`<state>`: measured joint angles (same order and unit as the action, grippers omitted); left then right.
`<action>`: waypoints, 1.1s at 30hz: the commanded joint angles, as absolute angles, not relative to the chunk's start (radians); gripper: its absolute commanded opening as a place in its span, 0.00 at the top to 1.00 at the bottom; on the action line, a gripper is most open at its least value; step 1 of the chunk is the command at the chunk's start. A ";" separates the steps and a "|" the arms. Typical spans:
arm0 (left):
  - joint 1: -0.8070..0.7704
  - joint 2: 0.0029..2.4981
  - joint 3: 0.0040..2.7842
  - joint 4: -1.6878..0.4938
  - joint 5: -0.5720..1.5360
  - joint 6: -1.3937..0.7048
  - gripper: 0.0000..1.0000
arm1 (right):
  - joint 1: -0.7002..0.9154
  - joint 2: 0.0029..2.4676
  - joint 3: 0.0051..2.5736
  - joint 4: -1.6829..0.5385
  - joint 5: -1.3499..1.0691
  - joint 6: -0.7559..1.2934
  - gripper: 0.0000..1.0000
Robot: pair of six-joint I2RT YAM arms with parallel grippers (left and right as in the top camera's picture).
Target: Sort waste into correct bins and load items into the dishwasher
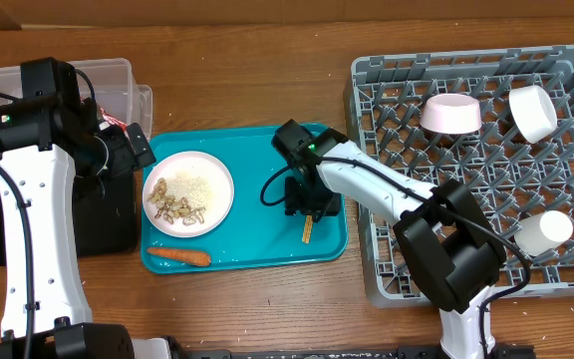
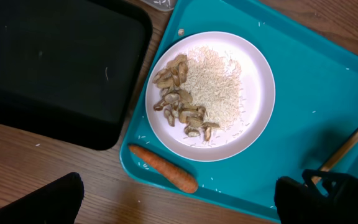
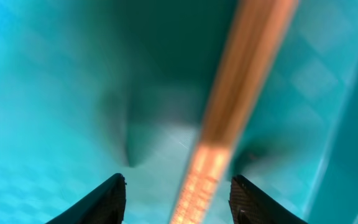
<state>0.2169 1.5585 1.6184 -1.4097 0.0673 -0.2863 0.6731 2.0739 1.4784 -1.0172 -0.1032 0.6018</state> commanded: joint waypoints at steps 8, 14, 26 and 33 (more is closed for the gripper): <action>0.215 1.564 1.631 -1.414 0.071 -0.300 0.00 | 0.662 2.056 1.570 -1.050 -0.084 0.596 0.43; 0.215 1.564 1.631 -1.414 0.071 -0.299 0.00 | 0.669 2.077 1.570 -1.040 -0.091 0.597 0.43; 0.215 1.564 1.631 -1.414 0.071 -0.299 0.00 | 0.675 2.088 1.570 -1.022 -0.107 0.604 0.43; 0.215 1.564 1.631 -1.414 0.071 -0.299 0.00 | 0.681 2.088 1.570 -1.011 -0.107 0.607 0.43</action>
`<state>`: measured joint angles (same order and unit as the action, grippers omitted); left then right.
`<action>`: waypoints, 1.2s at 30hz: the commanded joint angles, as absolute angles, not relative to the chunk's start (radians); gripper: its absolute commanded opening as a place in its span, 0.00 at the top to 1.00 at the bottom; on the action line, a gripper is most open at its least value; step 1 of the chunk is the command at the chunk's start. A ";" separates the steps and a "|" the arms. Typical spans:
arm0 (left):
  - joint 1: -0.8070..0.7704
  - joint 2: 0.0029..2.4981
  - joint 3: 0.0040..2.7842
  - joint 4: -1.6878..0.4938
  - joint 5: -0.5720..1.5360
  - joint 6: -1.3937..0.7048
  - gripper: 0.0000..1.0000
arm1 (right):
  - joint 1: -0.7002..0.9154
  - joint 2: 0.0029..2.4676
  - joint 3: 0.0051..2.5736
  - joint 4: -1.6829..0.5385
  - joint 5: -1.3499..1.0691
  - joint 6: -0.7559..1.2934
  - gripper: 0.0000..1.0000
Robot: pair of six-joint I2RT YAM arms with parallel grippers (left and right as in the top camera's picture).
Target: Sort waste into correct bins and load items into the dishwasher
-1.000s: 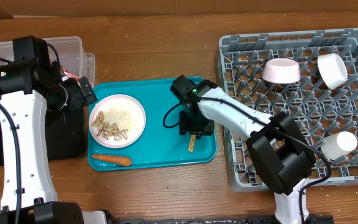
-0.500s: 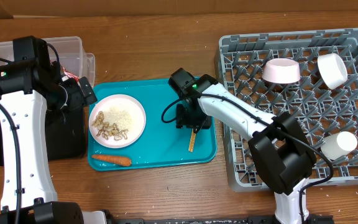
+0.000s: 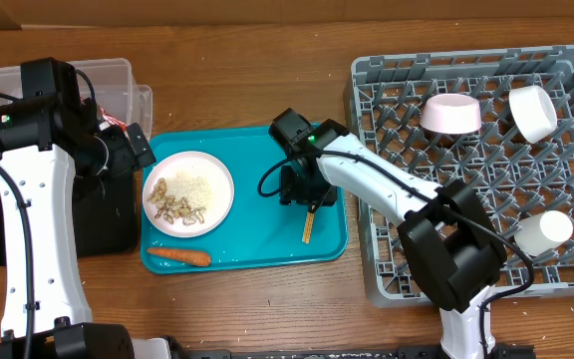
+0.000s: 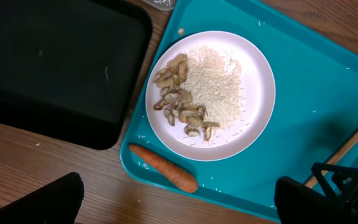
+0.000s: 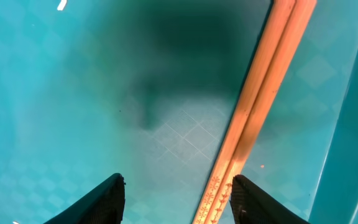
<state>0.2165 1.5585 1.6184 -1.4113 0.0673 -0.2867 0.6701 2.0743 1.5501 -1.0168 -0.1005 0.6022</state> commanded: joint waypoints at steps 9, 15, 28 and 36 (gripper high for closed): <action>0.215 1.564 1.631 -1.414 0.071 -0.299 0.00 | 0.688 2.088 1.496 -0.953 -0.107 0.630 0.43; 0.215 1.564 1.631 -1.414 0.071 -0.299 0.00 | 0.688 2.088 1.479 -0.950 -0.106 0.630 0.43; 0.215 1.564 1.631 -1.415 0.071 -0.299 0.00 | 0.688 2.088 1.442 -0.928 -0.094 0.630 0.47; 0.215 1.564 1.631 -1.415 0.071 -0.299 0.00 | 0.688 2.088 1.372 -0.914 -0.028 0.637 0.59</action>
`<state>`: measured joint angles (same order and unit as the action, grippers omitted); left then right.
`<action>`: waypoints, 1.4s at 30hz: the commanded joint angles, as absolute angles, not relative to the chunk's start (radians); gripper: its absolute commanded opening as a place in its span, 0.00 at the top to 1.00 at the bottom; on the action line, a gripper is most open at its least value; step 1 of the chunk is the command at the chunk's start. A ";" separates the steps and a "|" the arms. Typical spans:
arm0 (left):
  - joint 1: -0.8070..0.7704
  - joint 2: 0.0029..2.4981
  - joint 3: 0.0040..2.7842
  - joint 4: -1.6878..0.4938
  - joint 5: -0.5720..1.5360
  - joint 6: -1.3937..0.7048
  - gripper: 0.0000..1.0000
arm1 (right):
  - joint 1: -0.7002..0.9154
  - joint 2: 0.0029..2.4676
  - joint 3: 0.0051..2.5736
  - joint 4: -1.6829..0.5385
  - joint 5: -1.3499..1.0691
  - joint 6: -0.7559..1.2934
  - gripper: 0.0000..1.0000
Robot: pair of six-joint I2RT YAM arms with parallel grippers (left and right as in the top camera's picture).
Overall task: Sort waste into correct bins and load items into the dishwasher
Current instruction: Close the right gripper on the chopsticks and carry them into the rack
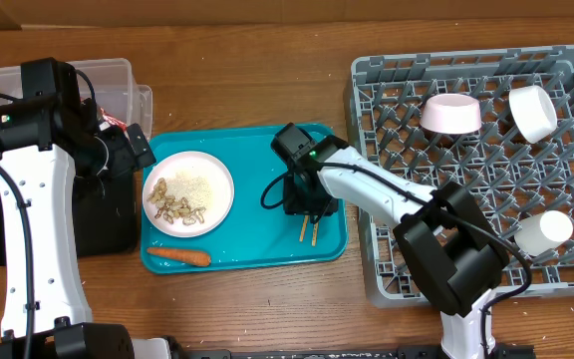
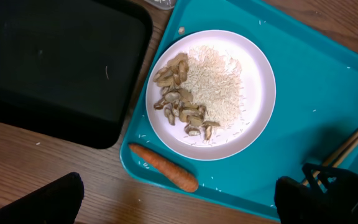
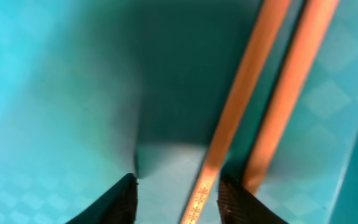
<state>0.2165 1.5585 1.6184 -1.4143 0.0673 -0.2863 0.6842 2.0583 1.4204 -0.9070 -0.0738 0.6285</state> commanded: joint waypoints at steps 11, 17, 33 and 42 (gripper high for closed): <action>0.215 1.564 1.631 -1.418 0.071 -0.299 0.00 | 0.688 2.088 1.372 -0.933 -0.016 0.637 0.96; 0.215 1.564 1.631 -1.417 0.071 -0.299 0.00 | 0.687 2.056 1.435 -0.997 -0.015 0.577 0.96; 0.215 1.564 1.631 -1.415 0.071 -0.299 0.00 | 0.457 1.711 1.583 -1.371 0.096 0.328 0.96; 0.215 1.564 1.631 -1.416 0.071 -0.299 0.00 | 0.403 1.711 1.413 -1.351 0.082 0.280 0.96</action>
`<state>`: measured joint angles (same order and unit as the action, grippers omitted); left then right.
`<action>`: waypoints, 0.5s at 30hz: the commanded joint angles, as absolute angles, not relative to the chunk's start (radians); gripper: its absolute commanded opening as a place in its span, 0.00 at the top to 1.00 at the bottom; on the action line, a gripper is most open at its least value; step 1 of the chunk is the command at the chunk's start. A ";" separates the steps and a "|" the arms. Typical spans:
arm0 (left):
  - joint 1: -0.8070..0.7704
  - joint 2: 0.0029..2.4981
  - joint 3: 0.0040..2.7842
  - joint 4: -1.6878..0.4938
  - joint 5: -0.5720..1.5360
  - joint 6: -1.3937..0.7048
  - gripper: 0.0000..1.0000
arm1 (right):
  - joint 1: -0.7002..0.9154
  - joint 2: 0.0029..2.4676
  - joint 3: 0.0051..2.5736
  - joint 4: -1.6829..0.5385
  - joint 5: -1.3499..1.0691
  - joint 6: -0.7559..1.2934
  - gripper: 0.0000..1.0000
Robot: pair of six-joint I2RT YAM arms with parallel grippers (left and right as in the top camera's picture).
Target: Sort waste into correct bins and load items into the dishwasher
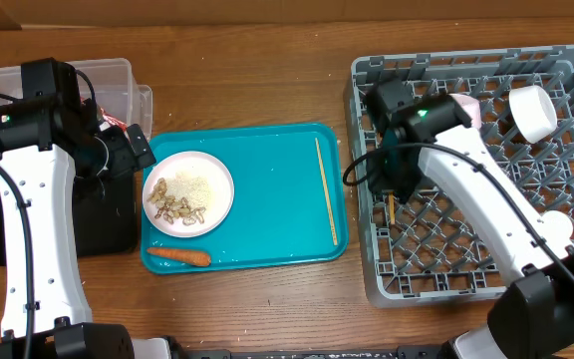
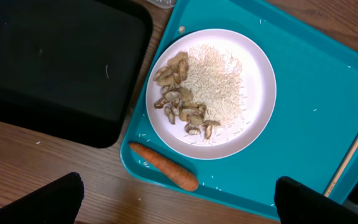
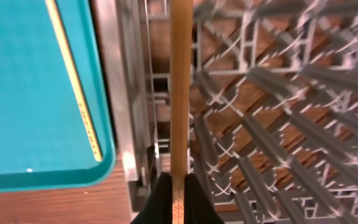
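Observation:
My right gripper [image 1: 395,187] hangs over the left part of the grey dish rack [image 1: 367,261]. It is shut on a wooden chopstick [image 3: 179,93], which points away from the jaws over the rack's grid [image 3: 278,99]. A second chopstick [image 1: 326,189] lies along the right side of the teal tray [image 1: 267,244]; it is also visible in the right wrist view [image 3: 73,81]. A white plate [image 2: 211,93] of rice and brown scraps sits on the tray's left, with a carrot [image 2: 163,168] in front of it. My left gripper [image 2: 179,208] hovers open over the tray's near left edge.
A pink bowl [image 1: 454,112] and two white cups [image 1: 532,110] [image 1: 546,229] stand in the rack. A black bin [image 2: 55,62] lies left of the tray, with a clear plastic bin [image 1: 118,80] behind it. Bare wood surrounds everything.
My right gripper was low on the tray with both chopsticks between its fingers. Now it is shut on one chopstick over the rack, and the other lies by the tray's right rim. The left arm is unchanged.
My right gripper was open and low on the tray over the chopsticks. Then it stood a little higher, the pair lying side by side. Then it was low again with the two sticks apart. Now one is held over the rack. The left gripper stayed open throughout.

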<state>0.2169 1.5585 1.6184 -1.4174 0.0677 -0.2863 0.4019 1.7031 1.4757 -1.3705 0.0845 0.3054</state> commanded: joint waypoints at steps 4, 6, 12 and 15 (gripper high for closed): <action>0.215 1.564 1.631 -1.416 0.071 -0.299 0.00 | 0.404 1.711 1.345 -1.300 0.066 0.280 0.96; 0.215 1.564 1.631 -1.417 0.071 -0.299 0.00 | 0.404 1.711 1.342 -1.286 0.066 0.280 0.87; 0.215 1.564 1.631 -1.417 0.072 -0.299 0.01 | 0.403 1.709 1.385 -1.292 0.067 0.280 0.57; 0.215 1.564 1.631 -1.417 0.072 -0.300 0.00 | 0.403 1.709 1.471 -1.312 0.066 0.281 0.57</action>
